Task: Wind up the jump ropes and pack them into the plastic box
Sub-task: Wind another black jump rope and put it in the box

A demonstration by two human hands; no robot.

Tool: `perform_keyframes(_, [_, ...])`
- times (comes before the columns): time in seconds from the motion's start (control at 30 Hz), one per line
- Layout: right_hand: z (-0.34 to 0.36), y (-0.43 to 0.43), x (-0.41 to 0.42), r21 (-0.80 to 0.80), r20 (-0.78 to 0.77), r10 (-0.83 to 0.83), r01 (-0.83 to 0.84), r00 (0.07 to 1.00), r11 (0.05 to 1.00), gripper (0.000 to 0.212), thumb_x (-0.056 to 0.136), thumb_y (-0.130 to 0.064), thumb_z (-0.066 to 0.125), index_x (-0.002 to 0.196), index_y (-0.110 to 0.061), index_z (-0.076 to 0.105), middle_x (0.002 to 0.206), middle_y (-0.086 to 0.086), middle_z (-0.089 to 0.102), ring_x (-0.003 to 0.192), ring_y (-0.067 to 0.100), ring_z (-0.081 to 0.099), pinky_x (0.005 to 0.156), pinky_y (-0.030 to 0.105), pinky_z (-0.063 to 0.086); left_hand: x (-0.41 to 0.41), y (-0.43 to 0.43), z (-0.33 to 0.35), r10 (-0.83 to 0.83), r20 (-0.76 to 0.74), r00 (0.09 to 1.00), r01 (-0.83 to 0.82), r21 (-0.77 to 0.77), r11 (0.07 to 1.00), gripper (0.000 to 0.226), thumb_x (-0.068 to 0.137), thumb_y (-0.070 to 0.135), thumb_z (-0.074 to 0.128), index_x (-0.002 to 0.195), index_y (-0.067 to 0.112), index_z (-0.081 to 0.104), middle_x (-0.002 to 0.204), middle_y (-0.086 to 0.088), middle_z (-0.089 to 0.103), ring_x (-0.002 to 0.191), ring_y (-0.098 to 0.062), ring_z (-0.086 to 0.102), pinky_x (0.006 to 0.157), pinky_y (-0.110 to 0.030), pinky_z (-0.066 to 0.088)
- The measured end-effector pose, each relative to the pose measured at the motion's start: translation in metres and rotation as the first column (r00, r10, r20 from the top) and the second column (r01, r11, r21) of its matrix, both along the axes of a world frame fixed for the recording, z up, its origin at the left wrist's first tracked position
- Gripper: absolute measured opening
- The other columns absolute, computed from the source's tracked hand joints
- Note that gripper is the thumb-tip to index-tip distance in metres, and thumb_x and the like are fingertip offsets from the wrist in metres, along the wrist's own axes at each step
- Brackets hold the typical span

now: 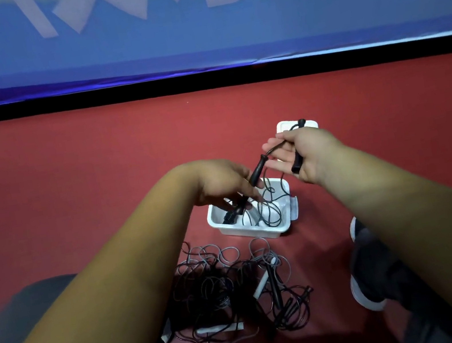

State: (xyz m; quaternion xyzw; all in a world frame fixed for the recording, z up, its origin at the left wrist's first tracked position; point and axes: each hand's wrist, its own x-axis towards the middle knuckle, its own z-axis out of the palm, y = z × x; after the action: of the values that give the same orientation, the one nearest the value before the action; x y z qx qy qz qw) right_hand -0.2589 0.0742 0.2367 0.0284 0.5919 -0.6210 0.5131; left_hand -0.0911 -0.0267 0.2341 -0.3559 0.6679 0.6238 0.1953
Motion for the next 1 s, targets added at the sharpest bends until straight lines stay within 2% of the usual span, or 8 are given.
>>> perform_keyframes(0.13, [-0.005,-0.004,-0.001,0.052,-0.018,0.037,-0.036,0.999,0.998,0.022,0.114,-0.025,0.050,0.124,-0.006,0.056,0.112,0.021,0.076,0.081,0.029,0.080,0.061,0.042,0.066,-0.005,0.005,0.000,0.154,-0.066,0.986,-0.149,0.075,0.986,0.009,0.108,0.007,0.051,0.111,0.005,0.059,0.099,-0.006,0.078,0.087,-0.022,0.075,0.080,-0.033,0.059])
perform_keyframes(0.3, [-0.019,-0.004,0.016,0.244,-0.203,0.377,-0.326,0.904,0.913,0.030,0.107,-0.044,0.060,0.107,-0.016,0.070,0.108,0.002,0.079,0.105,0.025,0.073,0.087,0.040,0.055,-0.006,0.001,0.006,0.301,-0.139,0.944,-0.288,0.105,0.952,0.022,0.107,0.010,0.055,0.123,-0.002,0.062,0.111,-0.016,0.076,0.086,-0.023,0.076,0.069,-0.033,0.066])
perform_keyframes(0.37, [-0.021,-0.003,0.022,0.238,-0.260,0.425,-0.369,0.867,0.899,0.027,0.102,-0.043,0.067,0.104,-0.017,0.076,0.099,0.000,0.080,0.096,0.023,0.071,0.080,0.039,0.051,-0.005,0.001,0.006,0.325,-0.148,0.934,-0.310,0.115,0.944,0.029,0.107,0.010,0.056,0.129,-0.007,0.060,0.119,-0.024,0.073,0.087,-0.023,0.076,0.061,-0.028,0.062])
perform_keyframes(0.53, [-0.013,-0.001,0.029,0.211,-0.354,0.458,-0.408,0.816,0.888,0.026,0.103,-0.034,0.069,0.117,-0.013,0.076,0.097,0.000,0.076,0.088,0.019,0.068,0.083,0.038,0.044,-0.006,0.003,0.005,0.292,-0.128,0.948,-0.278,0.120,0.953,0.014,0.103,0.012,0.062,0.109,0.000,0.069,0.112,-0.024,0.072,0.085,-0.021,0.075,0.079,-0.032,0.065])
perform_keyframes(0.7, [-0.009,0.001,0.027,0.270,-0.467,0.539,-0.468,0.701,0.842,0.022,0.104,-0.037,0.067,0.112,-0.019,0.078,0.101,-0.001,0.076,0.091,0.018,0.070,0.081,0.036,0.051,0.003,-0.007,0.028,0.182,0.017,0.983,-0.176,-0.182,0.967,0.031,0.109,0.027,0.053,0.112,0.000,0.068,0.101,-0.015,0.077,0.086,-0.025,0.075,0.072,-0.035,0.062])
perform_keyframes(0.83, [-0.002,0.004,0.032,0.246,-0.383,0.636,-0.590,0.669,0.769,0.026,0.107,-0.030,0.060,0.117,-0.008,0.071,0.092,0.004,0.064,0.071,0.017,0.074,0.073,0.041,0.060,0.015,-0.034,0.024,0.169,-0.139,0.976,-0.218,-0.569,0.793,0.026,0.099,0.008,0.064,0.124,0.013,0.065,0.107,-0.007,0.073,0.085,-0.020,0.072,0.076,-0.037,0.060])
perform_keyframes(0.93, [0.006,0.008,0.039,0.221,-0.335,0.674,-0.640,0.659,0.736,0.021,0.104,-0.022,0.056,0.107,-0.008,0.071,0.083,0.006,0.057,0.057,0.017,0.063,0.059,0.036,0.058,0.022,-0.042,0.019,0.007,-0.224,0.974,-0.142,-0.592,0.793,0.061,0.092,-0.003,0.070,0.139,0.035,0.061,0.122,0.009,0.069,0.095,-0.014,0.069,0.087,-0.030,0.056])
perform_keyframes(1.0, [0.010,0.010,0.043,0.205,-0.332,0.688,-0.662,0.646,0.721,0.021,0.102,-0.021,0.052,0.105,-0.009,0.070,0.077,0.004,0.056,0.052,0.016,0.055,0.052,0.029,0.050,0.022,-0.037,0.016,-0.072,-0.248,0.966,-0.083,-0.562,0.823,0.060,0.092,-0.008,0.067,0.137,0.032,0.064,0.124,0.011,0.069,0.102,-0.012,0.069,0.093,-0.026,0.055])
